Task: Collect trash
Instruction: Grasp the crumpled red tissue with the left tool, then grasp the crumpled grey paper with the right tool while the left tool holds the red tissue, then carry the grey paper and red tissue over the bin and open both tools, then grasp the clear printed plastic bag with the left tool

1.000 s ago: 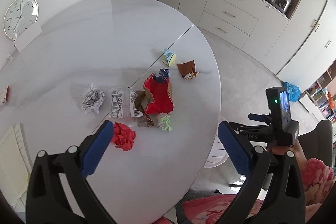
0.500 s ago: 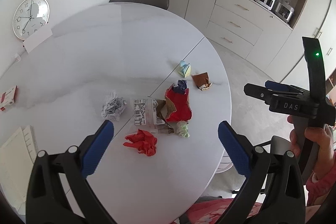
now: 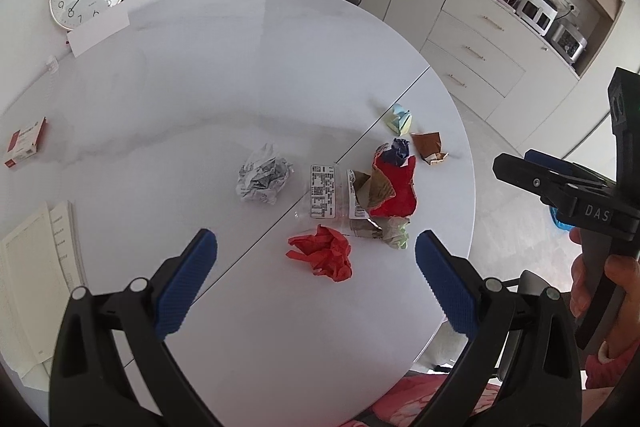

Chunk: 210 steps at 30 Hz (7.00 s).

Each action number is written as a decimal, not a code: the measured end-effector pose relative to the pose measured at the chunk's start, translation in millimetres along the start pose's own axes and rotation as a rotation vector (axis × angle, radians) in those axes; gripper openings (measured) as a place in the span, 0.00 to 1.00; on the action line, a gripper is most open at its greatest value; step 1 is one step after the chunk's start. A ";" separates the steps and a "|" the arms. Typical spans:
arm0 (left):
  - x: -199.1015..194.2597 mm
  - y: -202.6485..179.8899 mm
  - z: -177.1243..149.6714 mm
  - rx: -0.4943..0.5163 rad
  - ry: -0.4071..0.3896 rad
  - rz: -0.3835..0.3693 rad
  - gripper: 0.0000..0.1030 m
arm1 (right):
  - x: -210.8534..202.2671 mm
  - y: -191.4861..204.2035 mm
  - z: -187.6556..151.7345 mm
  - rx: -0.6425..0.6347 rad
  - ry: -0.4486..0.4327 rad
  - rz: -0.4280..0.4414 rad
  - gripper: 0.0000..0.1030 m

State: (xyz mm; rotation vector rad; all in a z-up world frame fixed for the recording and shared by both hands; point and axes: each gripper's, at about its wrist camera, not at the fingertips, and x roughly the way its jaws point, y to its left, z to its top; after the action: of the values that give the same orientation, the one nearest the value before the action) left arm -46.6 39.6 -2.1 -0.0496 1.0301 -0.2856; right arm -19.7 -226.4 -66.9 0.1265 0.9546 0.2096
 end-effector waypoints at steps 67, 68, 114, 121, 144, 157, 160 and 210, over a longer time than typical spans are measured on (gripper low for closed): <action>22.5 82.4 -6.1 -0.151 0.071 0.217 0.46 | 108.3 118.2 36.0 -0.306 0.141 0.136 0.98; 22.3 85.3 -5.4 -0.148 0.072 0.219 0.46 | 117.0 125.1 38.1 -0.318 0.147 0.136 0.98; -1.8 3.0 9.2 0.028 -0.011 0.100 0.46 | 38.5 49.5 22.0 -0.234 0.082 0.168 0.48; 8.7 -56.3 7.8 0.100 0.005 0.024 0.46 | 15.9 -16.2 -11.4 -0.132 0.104 0.085 0.49; 47.8 -203.0 -10.8 0.304 0.105 -0.076 0.46 | 80.9 -186.7 -134.8 0.104 0.265 -0.052 0.73; 85.4 -265.5 -15.9 0.417 0.175 -0.160 0.46 | 23.7 -239.5 -125.5 0.207 0.160 -0.182 0.92; 106.7 -282.0 -22.4 0.430 0.231 -0.206 0.46 | 5.1 -252.7 -121.8 0.243 0.132 -0.202 0.92; 128.7 -39.8 26.2 0.080 0.165 0.132 0.92 | 22.6 -93.5 -37.0 0.122 0.061 -0.003 0.97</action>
State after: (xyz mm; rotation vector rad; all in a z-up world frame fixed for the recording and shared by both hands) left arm 29.3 -34.3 -89.4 0.1157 1.1789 -0.2123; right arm -26.1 -311.5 -124.7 0.2317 1.0283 0.1529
